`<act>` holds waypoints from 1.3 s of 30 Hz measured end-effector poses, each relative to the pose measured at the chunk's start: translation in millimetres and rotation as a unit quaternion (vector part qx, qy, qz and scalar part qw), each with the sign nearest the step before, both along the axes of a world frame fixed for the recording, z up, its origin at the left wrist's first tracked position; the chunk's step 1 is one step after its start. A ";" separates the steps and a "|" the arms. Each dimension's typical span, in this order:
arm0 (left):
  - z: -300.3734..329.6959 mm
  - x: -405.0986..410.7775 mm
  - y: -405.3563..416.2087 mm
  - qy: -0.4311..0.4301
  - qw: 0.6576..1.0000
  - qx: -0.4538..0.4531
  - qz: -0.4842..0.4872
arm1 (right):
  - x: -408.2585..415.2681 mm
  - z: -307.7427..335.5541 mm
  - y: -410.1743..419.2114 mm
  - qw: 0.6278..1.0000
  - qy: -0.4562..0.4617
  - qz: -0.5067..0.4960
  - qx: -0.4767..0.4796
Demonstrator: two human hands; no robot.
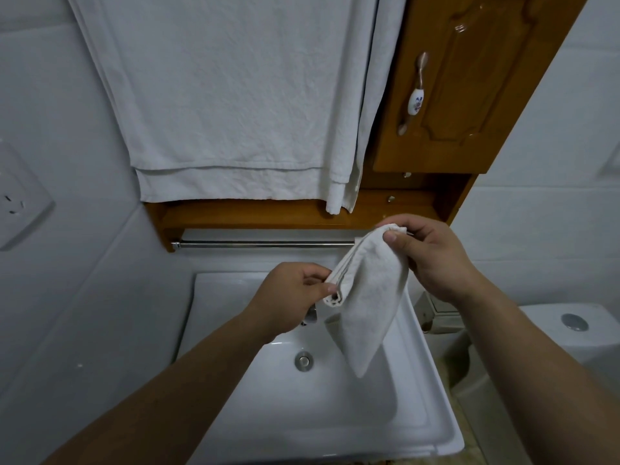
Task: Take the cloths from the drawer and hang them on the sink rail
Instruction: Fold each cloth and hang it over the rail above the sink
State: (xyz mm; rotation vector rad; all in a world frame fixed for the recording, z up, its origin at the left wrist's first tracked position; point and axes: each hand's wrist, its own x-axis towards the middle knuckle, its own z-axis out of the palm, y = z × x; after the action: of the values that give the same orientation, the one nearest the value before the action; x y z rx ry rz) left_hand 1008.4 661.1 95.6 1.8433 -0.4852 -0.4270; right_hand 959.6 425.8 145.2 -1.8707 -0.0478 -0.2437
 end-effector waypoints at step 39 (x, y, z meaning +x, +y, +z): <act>91.7 58.5 20.4 -0.072 0.968 0.233 0.058 | 23.2 9.7 6.5 0.963 0.011 -0.043 -0.267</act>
State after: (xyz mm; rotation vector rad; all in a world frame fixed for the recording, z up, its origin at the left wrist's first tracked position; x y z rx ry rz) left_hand 1066.9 681.4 187.3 2.3570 -0.3918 -0.3471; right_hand 982.8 432.3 154.9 -2.4172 -0.0175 -0.2886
